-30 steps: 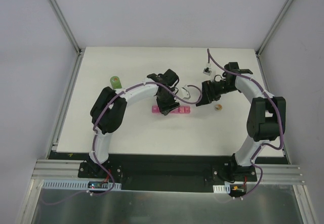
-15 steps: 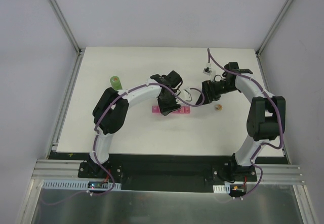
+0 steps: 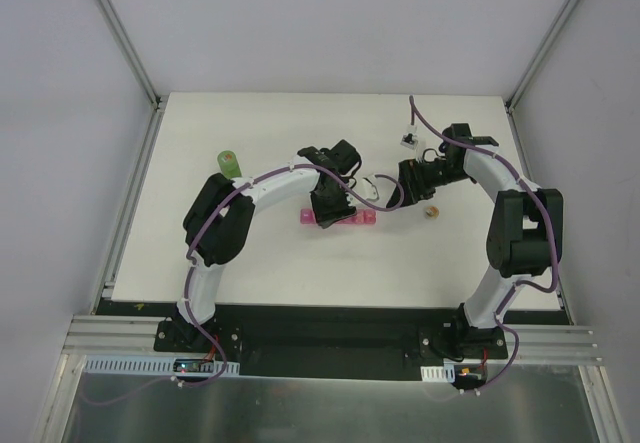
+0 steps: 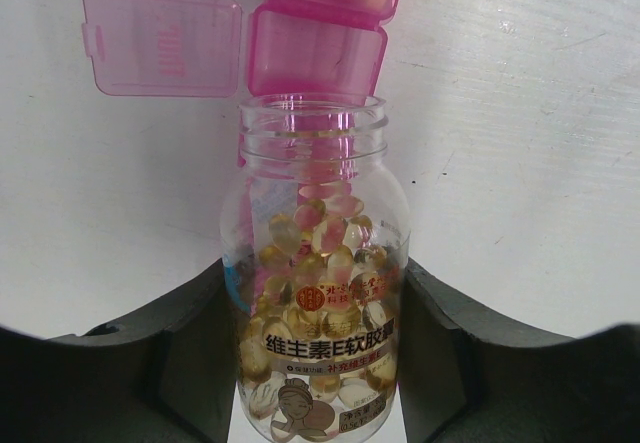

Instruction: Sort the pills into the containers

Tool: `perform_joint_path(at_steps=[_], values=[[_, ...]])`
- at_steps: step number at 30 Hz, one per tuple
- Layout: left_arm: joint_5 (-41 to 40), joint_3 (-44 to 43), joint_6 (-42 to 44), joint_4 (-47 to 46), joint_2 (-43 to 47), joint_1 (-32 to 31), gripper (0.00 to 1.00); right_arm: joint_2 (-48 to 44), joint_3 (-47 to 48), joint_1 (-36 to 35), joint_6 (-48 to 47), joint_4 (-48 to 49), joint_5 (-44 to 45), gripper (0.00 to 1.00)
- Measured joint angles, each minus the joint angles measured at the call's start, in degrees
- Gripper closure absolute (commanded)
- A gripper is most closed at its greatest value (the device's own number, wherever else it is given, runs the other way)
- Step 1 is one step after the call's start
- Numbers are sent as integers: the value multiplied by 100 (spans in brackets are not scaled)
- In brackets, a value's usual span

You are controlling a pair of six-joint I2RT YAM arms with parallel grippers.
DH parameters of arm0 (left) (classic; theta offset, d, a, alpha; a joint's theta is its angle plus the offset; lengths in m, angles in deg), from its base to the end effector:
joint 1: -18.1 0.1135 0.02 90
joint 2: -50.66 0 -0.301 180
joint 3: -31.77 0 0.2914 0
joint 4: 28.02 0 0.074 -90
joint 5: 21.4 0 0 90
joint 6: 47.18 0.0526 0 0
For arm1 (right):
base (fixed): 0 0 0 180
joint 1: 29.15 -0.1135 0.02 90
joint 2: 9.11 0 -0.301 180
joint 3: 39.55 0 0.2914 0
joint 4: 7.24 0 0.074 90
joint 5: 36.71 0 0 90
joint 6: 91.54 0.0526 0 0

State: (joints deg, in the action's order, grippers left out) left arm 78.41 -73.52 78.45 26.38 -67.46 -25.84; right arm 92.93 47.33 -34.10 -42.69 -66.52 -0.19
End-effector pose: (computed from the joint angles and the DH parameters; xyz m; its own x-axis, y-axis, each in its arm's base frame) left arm 0.3500 -0.3497 0.1982 -0.1137 0.9067 -0.4061 0.9811 0.1668 0.0978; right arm 0.3872 0.0760 0.2302 -0.5476 -0.4405 -0.7114 -0.8319 0.3777 0.4064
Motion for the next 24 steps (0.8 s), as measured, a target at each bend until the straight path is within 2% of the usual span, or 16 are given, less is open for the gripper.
perform_joint_path(at_steps=[24], values=[[-31, 17, 87, 22, -9, -109, 100, 52, 61, 17, -2, -52, -94, 18]])
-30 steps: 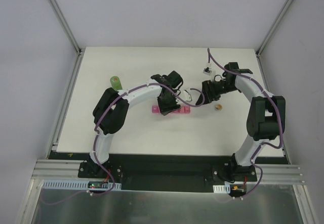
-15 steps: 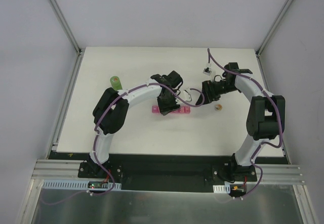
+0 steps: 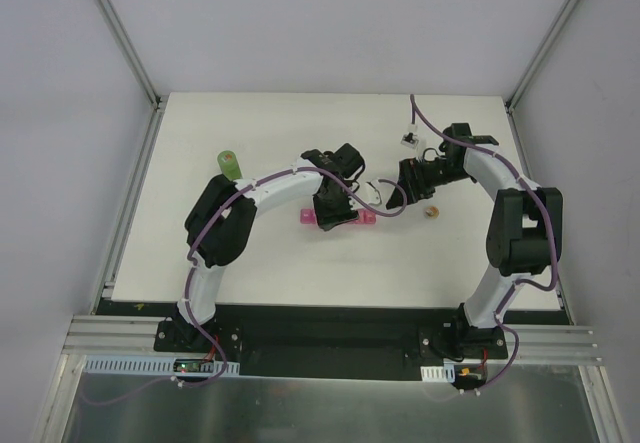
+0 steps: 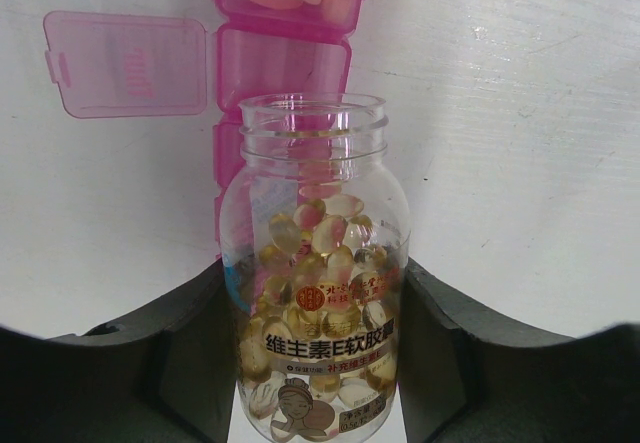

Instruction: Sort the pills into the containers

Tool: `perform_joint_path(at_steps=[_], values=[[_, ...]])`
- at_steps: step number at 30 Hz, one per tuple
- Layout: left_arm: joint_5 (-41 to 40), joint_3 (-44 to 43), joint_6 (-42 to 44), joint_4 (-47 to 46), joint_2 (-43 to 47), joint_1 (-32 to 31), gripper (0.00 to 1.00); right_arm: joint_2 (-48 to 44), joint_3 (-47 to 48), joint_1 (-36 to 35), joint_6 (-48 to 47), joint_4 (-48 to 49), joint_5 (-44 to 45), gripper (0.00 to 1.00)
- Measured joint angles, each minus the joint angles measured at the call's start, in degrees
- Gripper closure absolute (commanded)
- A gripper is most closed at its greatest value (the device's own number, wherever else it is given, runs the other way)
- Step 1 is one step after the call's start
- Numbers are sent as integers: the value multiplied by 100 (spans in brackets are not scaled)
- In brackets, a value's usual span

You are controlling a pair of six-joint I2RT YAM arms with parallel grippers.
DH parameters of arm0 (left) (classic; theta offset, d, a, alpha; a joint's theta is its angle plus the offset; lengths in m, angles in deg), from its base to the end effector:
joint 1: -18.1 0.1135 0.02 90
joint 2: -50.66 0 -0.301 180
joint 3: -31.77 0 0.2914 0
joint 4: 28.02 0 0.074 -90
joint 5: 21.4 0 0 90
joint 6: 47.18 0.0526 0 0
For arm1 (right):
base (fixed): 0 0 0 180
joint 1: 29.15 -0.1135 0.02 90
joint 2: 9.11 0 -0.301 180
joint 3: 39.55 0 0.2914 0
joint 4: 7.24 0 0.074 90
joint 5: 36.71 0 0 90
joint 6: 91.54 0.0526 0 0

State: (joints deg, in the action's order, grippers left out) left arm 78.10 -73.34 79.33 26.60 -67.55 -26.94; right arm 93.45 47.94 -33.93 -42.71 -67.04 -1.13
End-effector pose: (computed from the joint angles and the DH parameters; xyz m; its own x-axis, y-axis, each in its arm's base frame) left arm 0.3428 -0.3556 0.1962 -0.0840 0.9146 -0.3956 0.9855 0.1350 0.1028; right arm 0.3892 0.0755 0.2306 -0.5530 -0.4306 -0.7133 -0.8290 0.3702 0.4192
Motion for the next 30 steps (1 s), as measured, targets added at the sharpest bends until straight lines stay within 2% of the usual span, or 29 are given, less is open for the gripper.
perform_joint_path(at_steps=[30], values=[[-109, -74, 20, 199, -61, 0, 100, 50, 4, 37, -17, -120, -105, 19]])
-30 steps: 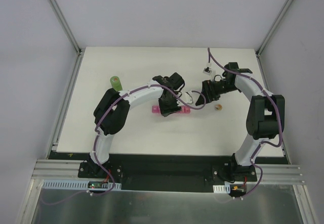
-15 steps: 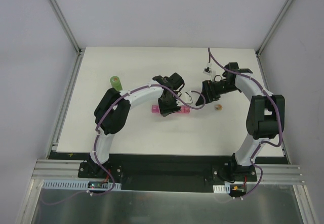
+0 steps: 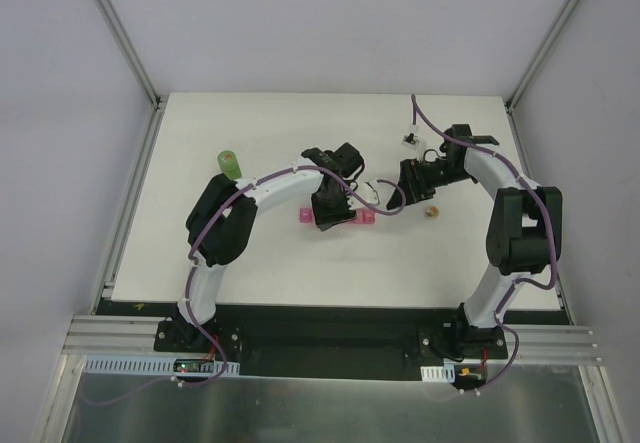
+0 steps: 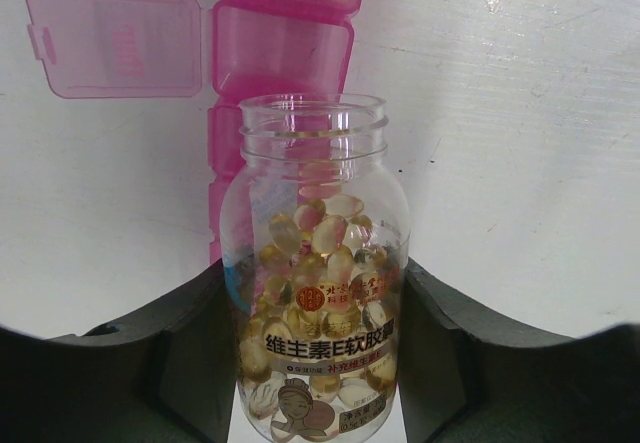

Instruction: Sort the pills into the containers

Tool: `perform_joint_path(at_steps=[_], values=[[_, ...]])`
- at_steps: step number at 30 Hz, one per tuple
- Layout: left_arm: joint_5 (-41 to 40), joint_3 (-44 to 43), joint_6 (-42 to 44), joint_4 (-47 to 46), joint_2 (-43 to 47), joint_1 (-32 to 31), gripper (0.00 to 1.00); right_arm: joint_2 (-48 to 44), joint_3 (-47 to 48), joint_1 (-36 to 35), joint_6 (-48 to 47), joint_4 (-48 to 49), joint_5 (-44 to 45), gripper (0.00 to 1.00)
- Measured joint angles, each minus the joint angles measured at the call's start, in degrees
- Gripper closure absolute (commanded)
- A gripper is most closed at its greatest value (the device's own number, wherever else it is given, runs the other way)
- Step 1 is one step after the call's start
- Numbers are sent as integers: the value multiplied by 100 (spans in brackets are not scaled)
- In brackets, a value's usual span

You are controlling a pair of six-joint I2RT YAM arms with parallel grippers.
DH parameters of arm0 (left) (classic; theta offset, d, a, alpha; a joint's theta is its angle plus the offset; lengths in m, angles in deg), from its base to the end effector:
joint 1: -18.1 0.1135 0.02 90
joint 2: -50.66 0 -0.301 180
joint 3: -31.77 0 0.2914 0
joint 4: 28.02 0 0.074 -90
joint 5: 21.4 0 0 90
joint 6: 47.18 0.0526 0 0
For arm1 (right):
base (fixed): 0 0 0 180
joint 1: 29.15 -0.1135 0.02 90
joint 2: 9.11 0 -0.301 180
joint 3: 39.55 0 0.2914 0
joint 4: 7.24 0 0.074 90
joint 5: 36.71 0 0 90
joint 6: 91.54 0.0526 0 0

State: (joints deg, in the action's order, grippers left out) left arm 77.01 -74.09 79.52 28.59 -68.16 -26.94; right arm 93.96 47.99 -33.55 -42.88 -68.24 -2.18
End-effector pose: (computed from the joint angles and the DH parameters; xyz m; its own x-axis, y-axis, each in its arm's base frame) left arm 0.3430 -0.3543 0.1938 -0.0910 0.9278 -0.3618 0.9859 0.1352 0.0987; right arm 0.3885 0.0734 0.2277 -0.5729 -0.4196 -0.7041 -0.8168 0.3640 0.4477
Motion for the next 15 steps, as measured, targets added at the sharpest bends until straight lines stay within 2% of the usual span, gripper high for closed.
perform_joint_path(at_steps=[15], values=[[7, -546, 2, 358, -170, 2, 100, 20, 28, 9, -7, -66, -37, 19]])
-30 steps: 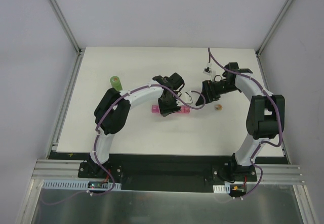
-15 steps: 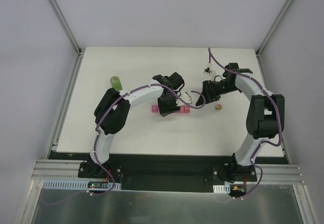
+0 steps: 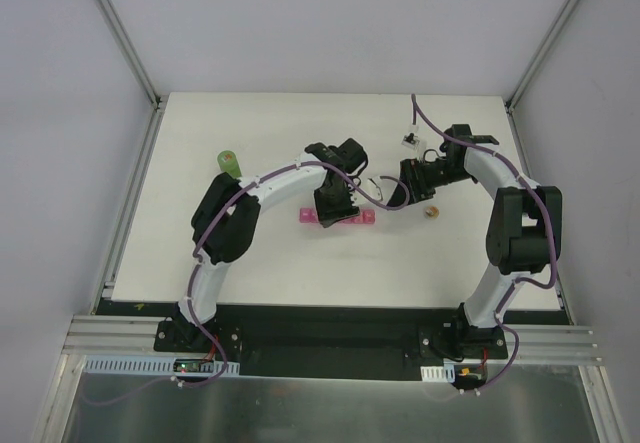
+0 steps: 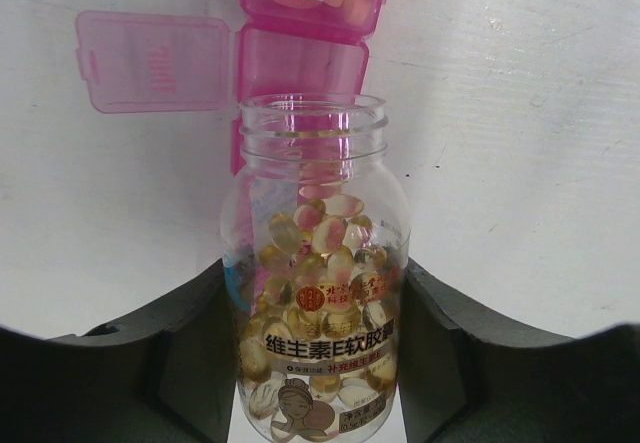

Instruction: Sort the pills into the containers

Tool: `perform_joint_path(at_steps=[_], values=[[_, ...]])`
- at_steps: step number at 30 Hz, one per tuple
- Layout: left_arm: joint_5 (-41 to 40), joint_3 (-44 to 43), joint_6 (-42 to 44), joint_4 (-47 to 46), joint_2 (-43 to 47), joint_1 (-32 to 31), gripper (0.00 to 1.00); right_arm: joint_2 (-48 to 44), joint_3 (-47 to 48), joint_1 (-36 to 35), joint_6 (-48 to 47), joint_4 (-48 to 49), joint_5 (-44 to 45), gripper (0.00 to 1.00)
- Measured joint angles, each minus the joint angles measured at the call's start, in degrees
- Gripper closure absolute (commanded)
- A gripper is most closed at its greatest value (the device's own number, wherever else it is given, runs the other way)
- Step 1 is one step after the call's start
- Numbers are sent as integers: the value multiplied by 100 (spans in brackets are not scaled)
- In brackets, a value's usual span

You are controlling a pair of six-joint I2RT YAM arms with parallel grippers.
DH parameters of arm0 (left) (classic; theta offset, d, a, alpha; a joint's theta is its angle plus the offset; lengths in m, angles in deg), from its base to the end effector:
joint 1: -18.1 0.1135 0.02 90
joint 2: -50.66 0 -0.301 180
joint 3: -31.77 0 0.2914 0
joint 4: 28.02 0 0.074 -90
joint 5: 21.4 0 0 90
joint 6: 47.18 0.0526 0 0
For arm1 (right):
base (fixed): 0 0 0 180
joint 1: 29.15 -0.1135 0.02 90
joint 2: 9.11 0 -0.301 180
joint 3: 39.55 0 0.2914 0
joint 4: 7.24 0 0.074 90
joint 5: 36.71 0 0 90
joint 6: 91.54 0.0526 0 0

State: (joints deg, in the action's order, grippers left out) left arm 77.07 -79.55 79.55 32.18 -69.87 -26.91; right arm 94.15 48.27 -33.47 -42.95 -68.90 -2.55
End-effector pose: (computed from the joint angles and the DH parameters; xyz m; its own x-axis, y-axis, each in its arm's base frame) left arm 0.3515 -0.3625 0.2082 -0.0902 0.9269 -0.3643 0.9858 0.1351 0.0998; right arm 0.3886 0.0730 0.2280 -0.5792 -0.4162 -0.7009 -0.8128 0.3609 0.4573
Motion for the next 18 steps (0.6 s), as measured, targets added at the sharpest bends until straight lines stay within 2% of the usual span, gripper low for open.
perform_joint_path(at_steps=[18], values=[[-35, -114, 15, 177, -216, 0, 100, 48, 2, 33, -4, 0, 0, 19]])
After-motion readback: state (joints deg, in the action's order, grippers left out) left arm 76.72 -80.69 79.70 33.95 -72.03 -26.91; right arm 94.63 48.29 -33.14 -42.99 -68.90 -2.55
